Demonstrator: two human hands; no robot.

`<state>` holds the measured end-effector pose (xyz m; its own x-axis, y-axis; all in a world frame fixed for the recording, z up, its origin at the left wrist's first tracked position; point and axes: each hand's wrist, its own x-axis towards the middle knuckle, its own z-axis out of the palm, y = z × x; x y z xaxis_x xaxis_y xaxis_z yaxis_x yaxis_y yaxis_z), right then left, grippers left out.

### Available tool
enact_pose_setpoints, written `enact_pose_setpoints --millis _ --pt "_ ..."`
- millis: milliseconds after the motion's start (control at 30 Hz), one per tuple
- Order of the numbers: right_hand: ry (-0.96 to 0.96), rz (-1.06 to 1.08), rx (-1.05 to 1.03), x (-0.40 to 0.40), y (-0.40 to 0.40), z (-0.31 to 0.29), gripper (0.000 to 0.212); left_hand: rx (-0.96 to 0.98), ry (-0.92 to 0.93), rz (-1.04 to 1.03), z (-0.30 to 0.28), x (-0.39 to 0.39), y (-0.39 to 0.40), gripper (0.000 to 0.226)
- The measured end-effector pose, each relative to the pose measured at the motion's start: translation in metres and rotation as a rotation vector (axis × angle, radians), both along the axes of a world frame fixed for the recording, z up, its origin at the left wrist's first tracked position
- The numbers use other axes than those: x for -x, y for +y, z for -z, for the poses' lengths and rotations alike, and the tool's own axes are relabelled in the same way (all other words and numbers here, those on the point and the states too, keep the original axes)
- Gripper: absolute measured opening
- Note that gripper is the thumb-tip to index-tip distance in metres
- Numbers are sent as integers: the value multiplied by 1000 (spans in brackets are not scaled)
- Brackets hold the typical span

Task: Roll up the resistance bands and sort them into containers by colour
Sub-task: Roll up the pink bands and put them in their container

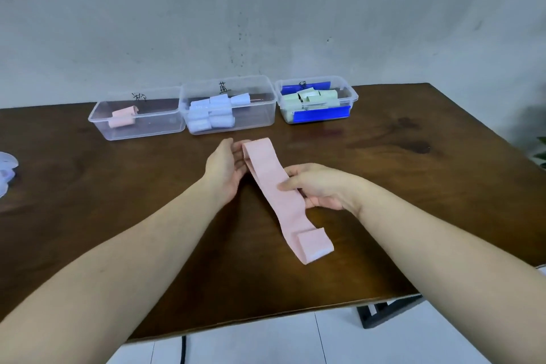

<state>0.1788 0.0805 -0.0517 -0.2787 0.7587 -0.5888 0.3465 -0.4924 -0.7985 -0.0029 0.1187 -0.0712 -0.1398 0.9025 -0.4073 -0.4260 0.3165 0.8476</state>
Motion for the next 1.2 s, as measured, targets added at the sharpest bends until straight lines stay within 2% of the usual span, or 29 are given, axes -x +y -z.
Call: enact_pose_setpoints --millis 133,300,433,600,800,900,967,1200 --pt "-151 -143 -2 -5 1 3 58 -16 156 44 4 10 19 12" --pt "-338 -252 -45 -5 -1 -3 73 -102 373 186 14 7 41 37" --pt "-422 -269 -94 0 -6 -3 65 -191 496 280 12 -6 49 47" --pt "-579 -304 -285 -9 -15 5 36 -299 642 370 11 -16 42 33" --pt "-461 -345 -535 -24 -37 19 14 -448 737 370 21 -10 6 28" --pt "-407 -334 -634 -27 -50 25 9 -528 846 422 27 -9 -24 24" --pt "-375 -330 -700 -31 -60 28 7 -598 932 455 28 -8 -47 25" --pt "-269 -354 -947 -50 -100 41 15 -744 1001 621 33 7 -135 22"
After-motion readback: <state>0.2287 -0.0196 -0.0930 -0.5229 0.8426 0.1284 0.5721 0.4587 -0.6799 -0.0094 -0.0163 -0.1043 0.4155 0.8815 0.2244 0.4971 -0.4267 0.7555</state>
